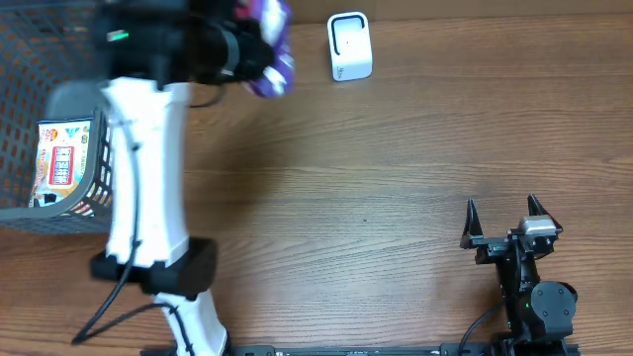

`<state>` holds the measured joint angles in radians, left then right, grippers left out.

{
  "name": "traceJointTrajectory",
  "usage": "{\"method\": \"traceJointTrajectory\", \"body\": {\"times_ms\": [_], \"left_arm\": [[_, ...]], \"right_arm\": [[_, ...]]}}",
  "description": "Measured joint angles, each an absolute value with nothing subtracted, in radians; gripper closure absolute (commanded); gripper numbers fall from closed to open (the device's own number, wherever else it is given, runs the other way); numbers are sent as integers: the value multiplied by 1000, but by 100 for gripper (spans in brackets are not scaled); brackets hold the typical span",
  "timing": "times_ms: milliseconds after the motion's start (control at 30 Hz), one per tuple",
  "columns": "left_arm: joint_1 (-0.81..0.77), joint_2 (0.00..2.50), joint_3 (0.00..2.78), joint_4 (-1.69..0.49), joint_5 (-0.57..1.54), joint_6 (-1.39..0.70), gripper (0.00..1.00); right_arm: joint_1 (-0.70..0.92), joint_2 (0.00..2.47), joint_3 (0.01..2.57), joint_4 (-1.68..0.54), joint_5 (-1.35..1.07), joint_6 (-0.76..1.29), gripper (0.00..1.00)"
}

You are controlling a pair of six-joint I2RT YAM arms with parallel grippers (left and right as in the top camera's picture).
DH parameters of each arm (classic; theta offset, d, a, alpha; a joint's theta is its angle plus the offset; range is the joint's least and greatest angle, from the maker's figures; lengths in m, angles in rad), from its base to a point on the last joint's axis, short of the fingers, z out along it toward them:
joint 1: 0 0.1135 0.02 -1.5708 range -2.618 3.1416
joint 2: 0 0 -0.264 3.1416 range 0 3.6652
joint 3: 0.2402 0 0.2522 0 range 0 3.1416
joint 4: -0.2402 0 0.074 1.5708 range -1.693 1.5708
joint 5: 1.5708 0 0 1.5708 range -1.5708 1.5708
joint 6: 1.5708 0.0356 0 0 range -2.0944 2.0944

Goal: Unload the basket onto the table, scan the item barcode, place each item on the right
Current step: 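Lift the pad pack out and place it on the table center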

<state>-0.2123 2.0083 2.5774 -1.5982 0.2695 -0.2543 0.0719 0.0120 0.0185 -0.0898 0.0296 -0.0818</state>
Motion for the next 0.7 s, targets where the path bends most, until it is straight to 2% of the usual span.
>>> {"method": "traceJointTrajectory", "body": {"times_ms": [300, 433, 467, 533, 700], "left_arm": [[-406, 2279, 2503, -1629, 136, -286, 96], [-446, 2389, 2489, -1650, 119, -294, 80], [-453, 2410, 2488, -1658, 117, -295, 75], [-460, 2441, 2487, -1673, 114, -301, 52], [-463, 2462, 2486, -1687, 107, -303, 8]], "right_arm": [[72, 12, 19, -90, 30, -82, 0], [72, 12, 19, -89, 30, -82, 0], [72, 12, 19, -90, 29, -82, 0], [72, 12, 19, -90, 29, -82, 0], [72, 12, 19, -90, 30, -82, 0]]}}
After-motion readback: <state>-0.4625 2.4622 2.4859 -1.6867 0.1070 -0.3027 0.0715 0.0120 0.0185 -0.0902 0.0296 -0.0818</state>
